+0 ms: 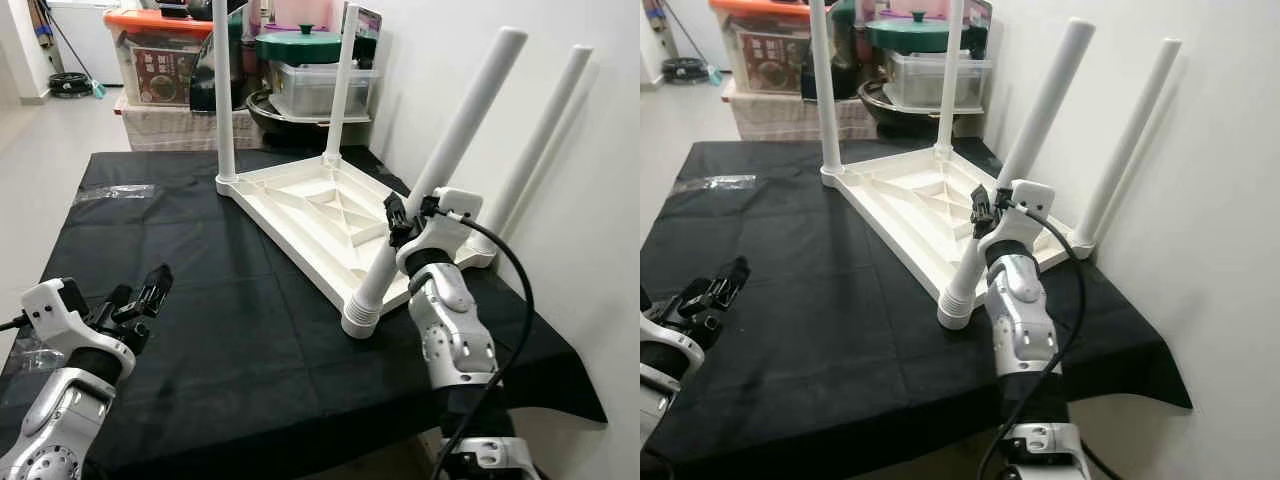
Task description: Building children table
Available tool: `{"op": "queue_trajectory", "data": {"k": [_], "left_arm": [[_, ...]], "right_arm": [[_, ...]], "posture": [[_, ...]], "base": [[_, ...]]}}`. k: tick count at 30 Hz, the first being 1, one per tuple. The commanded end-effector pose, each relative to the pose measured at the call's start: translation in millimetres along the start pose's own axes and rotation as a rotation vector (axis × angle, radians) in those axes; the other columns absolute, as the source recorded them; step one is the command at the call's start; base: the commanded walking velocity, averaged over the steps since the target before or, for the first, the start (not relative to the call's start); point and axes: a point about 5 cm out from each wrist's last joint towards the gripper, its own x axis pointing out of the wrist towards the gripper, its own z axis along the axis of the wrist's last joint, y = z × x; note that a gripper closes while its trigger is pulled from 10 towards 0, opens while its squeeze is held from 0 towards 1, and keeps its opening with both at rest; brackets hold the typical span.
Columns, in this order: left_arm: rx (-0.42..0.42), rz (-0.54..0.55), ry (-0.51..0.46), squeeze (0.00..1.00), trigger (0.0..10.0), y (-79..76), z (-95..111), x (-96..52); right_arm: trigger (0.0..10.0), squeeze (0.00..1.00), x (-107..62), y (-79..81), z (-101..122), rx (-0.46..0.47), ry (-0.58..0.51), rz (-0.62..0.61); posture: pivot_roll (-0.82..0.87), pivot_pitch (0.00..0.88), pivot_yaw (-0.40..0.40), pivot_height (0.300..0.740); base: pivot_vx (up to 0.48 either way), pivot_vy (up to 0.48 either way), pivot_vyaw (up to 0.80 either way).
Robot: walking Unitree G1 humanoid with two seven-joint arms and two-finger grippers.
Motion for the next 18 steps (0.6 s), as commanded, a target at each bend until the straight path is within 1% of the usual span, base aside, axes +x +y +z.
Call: {"op": "queue_trajectory", "data": {"k": [1, 4, 5, 6, 7, 8, 11, 13, 14, 18], "left_arm": [[0.004, 0.022, 0.005, 0.0, 10.0, 3.1, -3.3, -1.6], [0.007, 0.025, 0.003, 0.0, 10.0, 2.5, -3.4, -1.9], [0.008, 0.026, 0.003, 0.0, 10.0, 2.6, -3.4, -1.9], [0.007, 0.027, 0.002, 0.0, 10.0, 3.0, -3.3, -2.0], [0.007, 0.027, 0.002, 0.0, 10.0, 3.0, -3.3, -2.0], [0.006, 0.027, 0.002, 0.0, 10.0, 3.2, -3.2, -2.0], [0.007, 0.028, 0.003, 0.0, 10.0, 3.2, -3.2, -2.0], [0.008, 0.028, 0.005, 0.0, 10.0, 4.1, -3.3, -2.1], [0.007, 0.028, 0.006, 0.0, 10.0, 4.5, -3.2, -2.1], [0.007, 0.028, 0.008, 0.0, 10.0, 4.8, -3.5, -1.7]], "right_arm": [[0.0, 0.0, -12.8, -6.5, -37.6, -0.076, 0.162, -0.076], [0.0, 0.0, -17.3, 6.5, -33.1, -0.11, 0.124, -0.029], [0.0, 0.0, -18.1, 10.1, -32.2, -0.113, 0.116, -0.002], [0.0, 0.0, -19.1, 16.4, -32.1, -0.105, 0.112, 0.057], [0.0, 0.0, -19.1, 16.4, -32.1, -0.105, 0.112, 0.057], [0.0, 0.0, -19.9, 20.7, -32.2, -0.099, 0.11, 0.095], [0.0, 0.0, -20.8, 22.7, -33.1, -0.104, 0.112, 0.121], [0.0, 0.0, -23.7, 30.7, -38.8, -0.062, 0.15, 0.259], [0.0, 0.0, -25.2, 32.7, -40.2, -0.046, 0.16, 0.297], [0.0, 0.0, -26.1, 29.7, -43.1, -0.011, 0.19, 0.345]], "posture": [[0.01, 0.0, -0.106, 0.74], [0.01, 0.0, -0.107, 0.74], [0.01, 0.0, -0.107, 0.74], [0.01, 0.0, -0.106, 0.74], [0.01, 0.0, -0.106, 0.74], [0.01, 0.0, -0.105, 0.74], [0.01, 0.0, -0.104, 0.74], [0.01, 0.0, -0.102, 0.74], [0.01, 0.0, -0.102, 0.74], [0.0, 0.0, -0.102, 0.74]], "base": [[0.0, 0.0, 0.0], [0.0, 0.0, 0.0], [0.0, 0.0, 0.0], [0.0, 0.0, 0.0], [0.0, 0.0, 0.0], [0.0, 0.0, 0.0], [0.0, 0.0, 0.0], [0.0, 0.0, 0.0], [0.0, 0.0, 0.0], [0.0, 0.0, 0.0]]}}
